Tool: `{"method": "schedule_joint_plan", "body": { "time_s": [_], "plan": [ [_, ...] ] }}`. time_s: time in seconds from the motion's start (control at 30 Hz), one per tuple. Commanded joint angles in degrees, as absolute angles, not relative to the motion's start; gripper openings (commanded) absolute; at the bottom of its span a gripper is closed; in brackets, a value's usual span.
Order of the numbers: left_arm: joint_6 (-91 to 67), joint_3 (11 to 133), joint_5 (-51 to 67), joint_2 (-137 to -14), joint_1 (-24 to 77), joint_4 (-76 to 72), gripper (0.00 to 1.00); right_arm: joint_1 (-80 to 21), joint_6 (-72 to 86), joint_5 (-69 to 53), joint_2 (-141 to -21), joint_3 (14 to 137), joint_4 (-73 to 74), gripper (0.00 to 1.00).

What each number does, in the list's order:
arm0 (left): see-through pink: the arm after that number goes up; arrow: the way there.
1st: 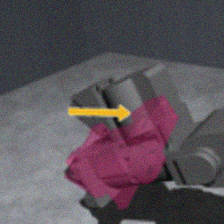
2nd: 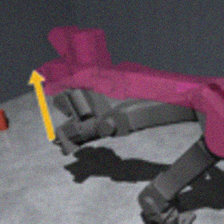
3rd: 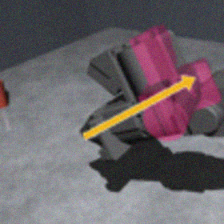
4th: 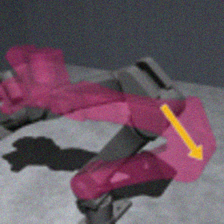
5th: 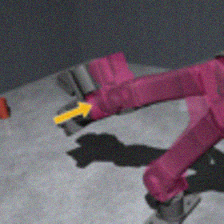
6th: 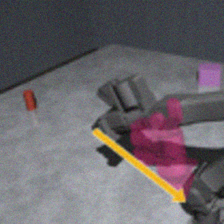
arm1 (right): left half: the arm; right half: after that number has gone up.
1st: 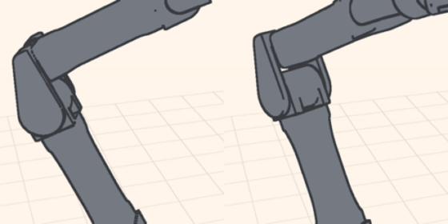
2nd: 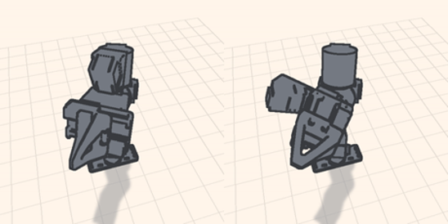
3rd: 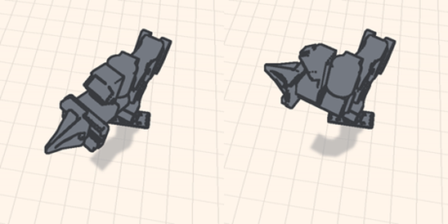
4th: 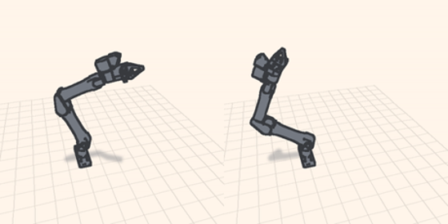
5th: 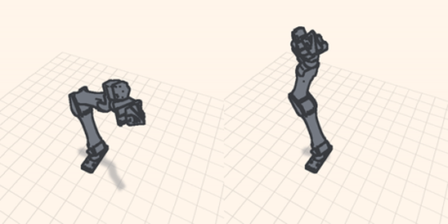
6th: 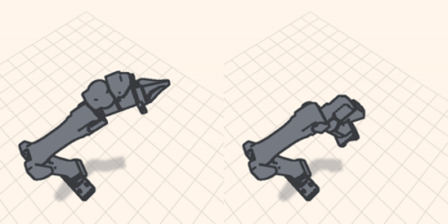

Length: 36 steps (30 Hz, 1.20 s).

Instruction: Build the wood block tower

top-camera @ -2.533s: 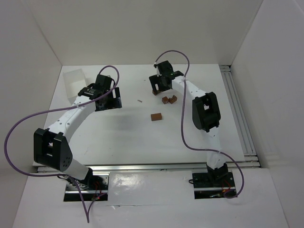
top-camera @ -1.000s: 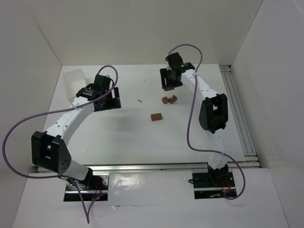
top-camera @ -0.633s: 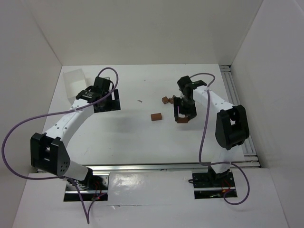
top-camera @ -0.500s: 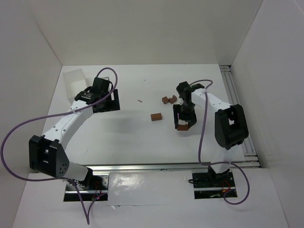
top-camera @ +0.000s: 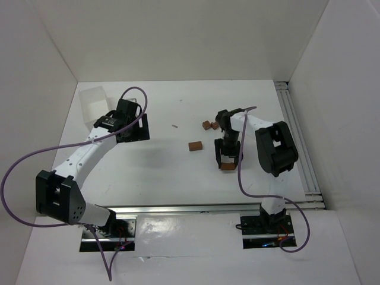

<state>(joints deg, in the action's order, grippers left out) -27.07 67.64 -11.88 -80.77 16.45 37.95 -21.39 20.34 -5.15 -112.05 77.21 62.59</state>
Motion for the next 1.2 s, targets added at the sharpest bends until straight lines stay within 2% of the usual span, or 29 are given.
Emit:
{"method": "schedule_joint_plan", "body": {
  "time_s": [0.0, 0.13, 0.2, 0.27, 0.37, 0.4, 0.43, 0.67, 0.93, 1.17],
  "plan": [
    [-26.37, 68.20, -13.71, -77.87, 16.70, 37.97, 0.94, -22.67, 21.71, -3.87, -112.59, 78.32, 62.32, 0.61],
    [-26.37, 67.59, -14.77, -77.35, 16.70, 38.49, 0.94, -22.68, 23.81, -2.38, -114.43, 78.31, 60.38, 0.62],
    [-26.37, 67.59, -15.29, -77.34, 16.70, 38.50, 0.94, -22.68, 24.60, -1.68, -114.96, 78.31, 58.89, 0.66],
    [-26.37, 67.59, -15.29, -77.34, 16.70, 38.50, 0.94, -23.99, 26.09, 0.69, -114.96, 79.10, 58.89, 0.75],
    [-26.37, 67.59, -15.29, -77.34, 16.70, 38.50, 0.94, -24.52, 27.59, 3.59, -114.09, 80.60, 57.75, 0.84],
    [-26.37, 67.59, -15.29, -77.34, 16.70, 38.50, 0.94, -24.52, 28.38, 3.60, -114.08, 81.20, 57.14, 0.92],
    [-26.37, 67.59, -15.29, -77.34, 16.70, 38.50, 0.94, -24.52, 28.39, 4.39, -113.30, 81.82, 57.13, 0.94],
    [-26.37, 68.12, -14.77, -77.87, 16.70, 38.50, 0.94, -25.05, 30.23, 9.31, -107.50, 84.21, 57.22, 0.96],
    [-26.37, 68.12, -14.77, -78.39, 17.23, 39.02, 0.94, -26.19, 28.65, 4.22, -90.20, 65.67, 42.55, 0.95],
    [-26.37, 68.73, -14.77, -78.93, 18.37, 39.63, 0.94, -28.82, 27.52, 7.12, -90.43, 60.03, 38.85, 1.00]
  ]
}}
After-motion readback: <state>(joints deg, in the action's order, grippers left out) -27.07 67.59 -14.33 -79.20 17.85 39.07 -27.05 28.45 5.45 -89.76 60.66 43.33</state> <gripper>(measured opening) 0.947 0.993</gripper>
